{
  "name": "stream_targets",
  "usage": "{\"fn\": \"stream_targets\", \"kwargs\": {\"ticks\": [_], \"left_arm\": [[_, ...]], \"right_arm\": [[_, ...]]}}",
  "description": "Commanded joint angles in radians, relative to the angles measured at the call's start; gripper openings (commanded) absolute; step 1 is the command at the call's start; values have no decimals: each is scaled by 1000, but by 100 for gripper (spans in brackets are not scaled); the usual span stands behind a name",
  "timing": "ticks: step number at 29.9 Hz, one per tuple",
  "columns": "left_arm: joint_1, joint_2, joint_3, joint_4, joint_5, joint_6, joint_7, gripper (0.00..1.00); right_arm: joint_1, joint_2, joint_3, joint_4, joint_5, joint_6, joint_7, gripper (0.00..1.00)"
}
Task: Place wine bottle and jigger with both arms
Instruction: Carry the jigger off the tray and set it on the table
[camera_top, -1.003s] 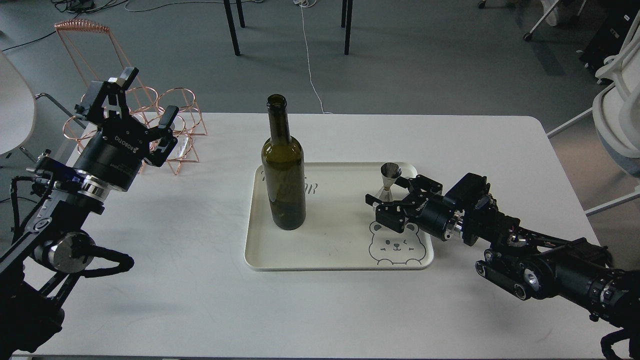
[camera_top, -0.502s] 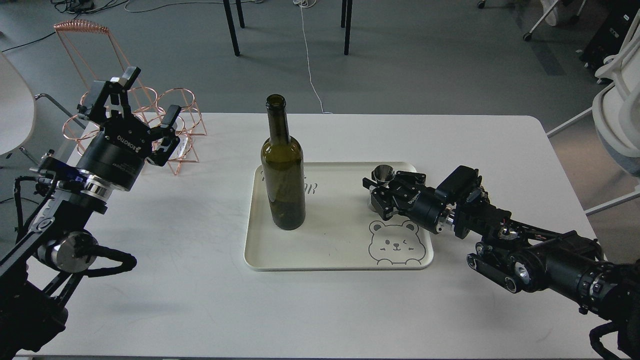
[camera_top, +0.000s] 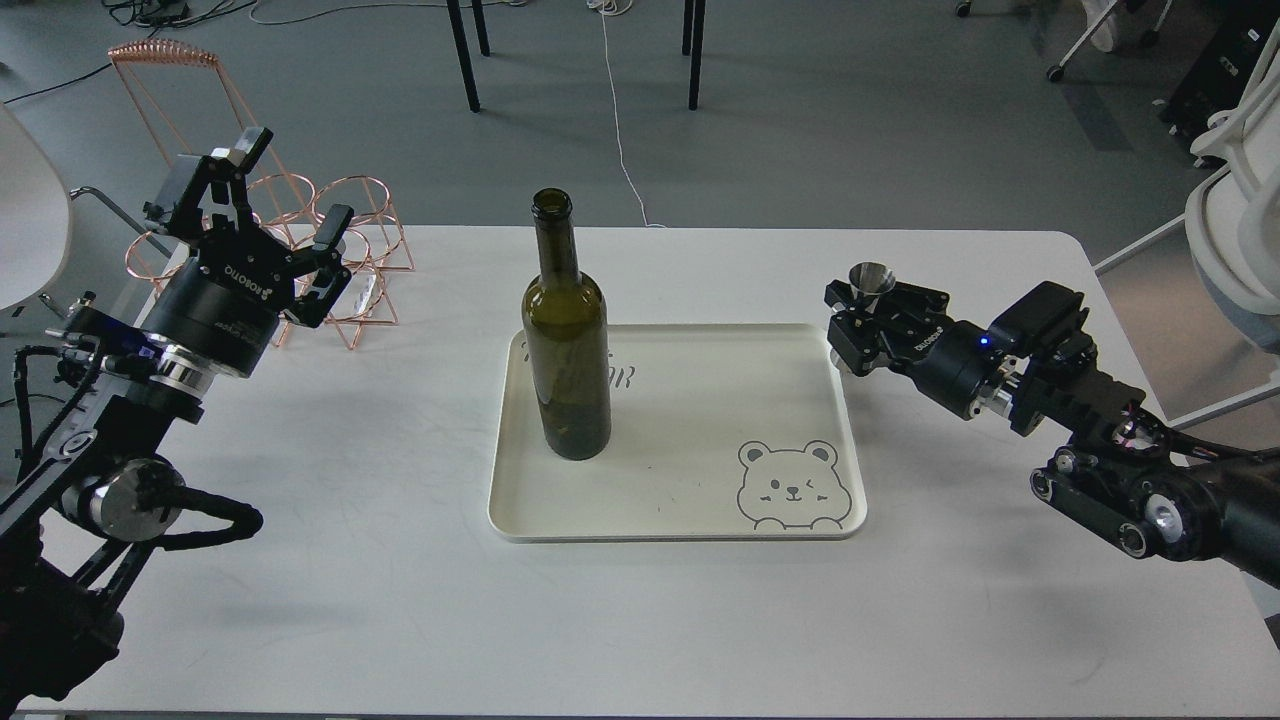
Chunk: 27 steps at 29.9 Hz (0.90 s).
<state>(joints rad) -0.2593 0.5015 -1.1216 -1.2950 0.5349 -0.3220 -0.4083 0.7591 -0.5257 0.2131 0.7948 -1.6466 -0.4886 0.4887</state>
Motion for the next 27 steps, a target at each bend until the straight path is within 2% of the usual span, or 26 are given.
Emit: {"fn": "stream_targets", "kwargs": {"ticks": [1, 6, 15, 23, 27], "left_arm": [[0, 0, 0, -1, 0, 0, 0, 98], [-1, -1, 0, -9, 0, -3, 0, 98], [0, 2, 0, -24, 0, -3, -1, 98], [-1, 5, -1, -26, 0, -3, 0, 98], [-1, 6, -1, -26, 0, -3, 0, 98]], "right_arm": [[-39, -85, 15, 3, 20, 0, 0, 12], [-99, -128, 12, -9, 91, 0, 0, 12], [-150, -114, 3, -83, 140, 0, 0, 12], [-150, -54, 2, -143, 140, 0, 0, 15], [-149, -28, 2, -161, 142, 0, 0, 19]]}}
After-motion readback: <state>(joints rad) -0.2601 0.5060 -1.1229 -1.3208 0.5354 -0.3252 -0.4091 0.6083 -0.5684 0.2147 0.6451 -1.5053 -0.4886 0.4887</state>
